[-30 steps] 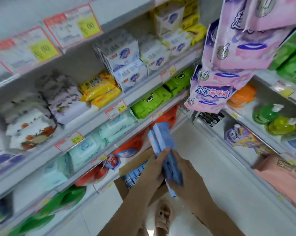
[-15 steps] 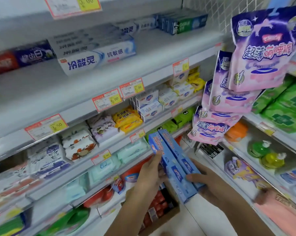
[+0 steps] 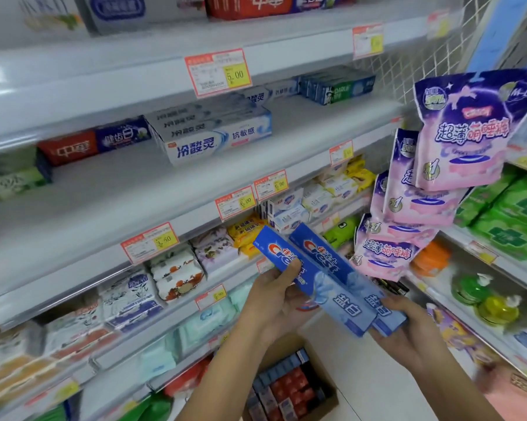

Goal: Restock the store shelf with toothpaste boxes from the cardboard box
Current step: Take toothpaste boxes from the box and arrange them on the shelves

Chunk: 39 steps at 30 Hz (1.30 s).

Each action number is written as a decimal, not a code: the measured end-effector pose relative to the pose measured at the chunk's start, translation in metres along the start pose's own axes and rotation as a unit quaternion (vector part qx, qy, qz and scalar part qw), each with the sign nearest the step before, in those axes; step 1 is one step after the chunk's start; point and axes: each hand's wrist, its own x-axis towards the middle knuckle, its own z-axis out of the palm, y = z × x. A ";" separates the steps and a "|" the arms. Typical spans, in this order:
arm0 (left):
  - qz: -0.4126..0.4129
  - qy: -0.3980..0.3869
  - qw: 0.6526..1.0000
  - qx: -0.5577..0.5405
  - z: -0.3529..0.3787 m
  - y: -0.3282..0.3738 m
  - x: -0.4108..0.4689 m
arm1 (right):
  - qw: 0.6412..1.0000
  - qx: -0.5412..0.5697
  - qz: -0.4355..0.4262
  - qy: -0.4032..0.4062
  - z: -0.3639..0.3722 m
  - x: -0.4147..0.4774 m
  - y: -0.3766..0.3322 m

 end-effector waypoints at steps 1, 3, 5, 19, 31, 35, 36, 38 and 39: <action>0.009 -0.011 1.000 0.008 0.000 0.005 -0.004 | 1.000 -0.010 0.005 0.011 0.004 0.001 -0.001; 0.034 -0.032 0.998 0.036 -0.002 0.014 -0.008 | 0.998 0.037 -0.041 0.002 0.011 0.005 0.001; 0.052 -0.041 0.996 0.062 -0.004 0.024 -0.012 | 0.995 0.073 -0.069 -0.019 0.011 0.010 0.002; 0.127 0.000 0.990 0.058 -0.029 0.071 -0.037 | 0.997 -0.077 -0.024 -0.013 0.107 0.039 0.005; 0.185 0.123 0.971 -0.086 -0.051 0.092 -0.073 | 0.886 -0.440 0.039 -0.142 0.193 0.055 0.023; 0.219 0.144 0.958 -0.118 -0.063 0.101 -0.092 | 0.853 -0.493 0.021 -0.168 0.221 0.049 0.036; 0.235 0.152 0.951 -0.128 -0.067 0.103 -0.097 | 0.843 -0.510 0.013 -0.173 0.226 0.047 0.039; 0.268 0.172 0.936 -0.151 -0.075 0.105 -0.105 | 0.810 -0.557 -0.007 -0.185 0.234 0.047 0.049; 0.279 0.184 0.929 -0.159 -0.080 0.106 -0.110 | 0.792 -0.581 -0.021 -0.189 0.238 0.049 0.055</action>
